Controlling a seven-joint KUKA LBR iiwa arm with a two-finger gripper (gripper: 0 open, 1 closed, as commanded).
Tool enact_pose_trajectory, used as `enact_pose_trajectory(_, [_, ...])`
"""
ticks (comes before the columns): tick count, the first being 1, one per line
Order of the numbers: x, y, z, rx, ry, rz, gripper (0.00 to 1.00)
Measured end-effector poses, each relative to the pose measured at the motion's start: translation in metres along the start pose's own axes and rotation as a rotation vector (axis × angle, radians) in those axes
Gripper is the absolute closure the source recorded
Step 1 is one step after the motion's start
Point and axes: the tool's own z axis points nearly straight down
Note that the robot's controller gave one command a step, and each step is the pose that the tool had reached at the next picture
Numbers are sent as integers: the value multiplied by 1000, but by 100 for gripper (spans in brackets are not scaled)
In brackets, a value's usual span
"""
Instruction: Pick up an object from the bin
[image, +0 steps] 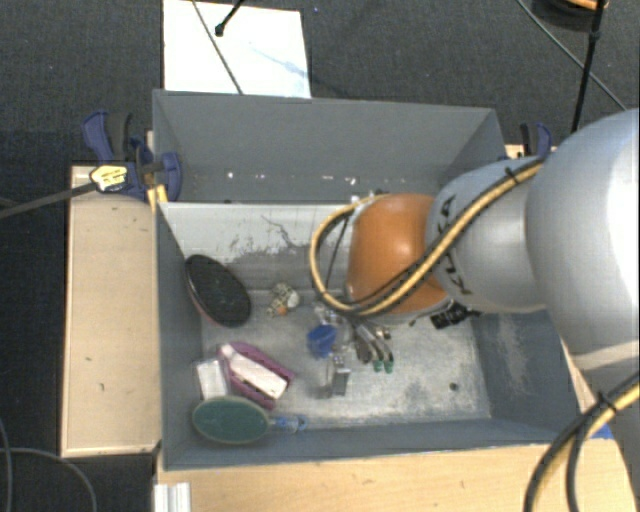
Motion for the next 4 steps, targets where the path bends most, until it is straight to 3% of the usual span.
enact_pose_trajectory(1, [-3, 3, -4, -3, -8, 4, 100])
enact_pose_trajectory(2, [-15, -22, -67, -2, -15, 13, 100])
enact_pose_trajectory(3, [-13, -20, -63, -3, -8, 14, 0])
enact_pose_trajectory(4, [1, -38, 1, -2, -1, 3, 0])
